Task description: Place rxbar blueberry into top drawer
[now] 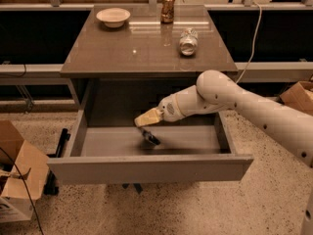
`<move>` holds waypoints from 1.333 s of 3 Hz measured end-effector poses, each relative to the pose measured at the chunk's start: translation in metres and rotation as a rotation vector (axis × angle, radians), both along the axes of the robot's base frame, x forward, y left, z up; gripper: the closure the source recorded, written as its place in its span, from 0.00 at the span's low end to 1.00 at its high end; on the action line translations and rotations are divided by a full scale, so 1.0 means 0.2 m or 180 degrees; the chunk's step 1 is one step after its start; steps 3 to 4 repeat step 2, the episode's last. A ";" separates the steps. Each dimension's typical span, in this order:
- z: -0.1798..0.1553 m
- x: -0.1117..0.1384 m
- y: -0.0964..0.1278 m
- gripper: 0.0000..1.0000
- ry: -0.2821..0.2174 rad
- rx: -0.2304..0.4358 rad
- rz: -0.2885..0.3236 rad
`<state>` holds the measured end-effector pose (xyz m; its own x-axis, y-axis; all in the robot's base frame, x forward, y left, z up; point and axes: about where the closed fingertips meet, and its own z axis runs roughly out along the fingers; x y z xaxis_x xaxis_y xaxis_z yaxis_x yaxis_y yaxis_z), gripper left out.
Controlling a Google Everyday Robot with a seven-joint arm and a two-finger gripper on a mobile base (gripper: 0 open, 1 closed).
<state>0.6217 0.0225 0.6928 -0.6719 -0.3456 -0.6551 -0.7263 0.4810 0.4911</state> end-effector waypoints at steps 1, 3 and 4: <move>-0.01 0.00 0.01 0.00 0.0007 0.0002 0.0014; -0.01 0.00 0.01 0.00 0.0007 0.0002 0.0014; -0.01 0.00 0.01 0.00 0.0007 0.0002 0.0014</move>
Offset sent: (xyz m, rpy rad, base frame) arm -0.0006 0.0020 -0.0009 0.0005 0.0017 0.0036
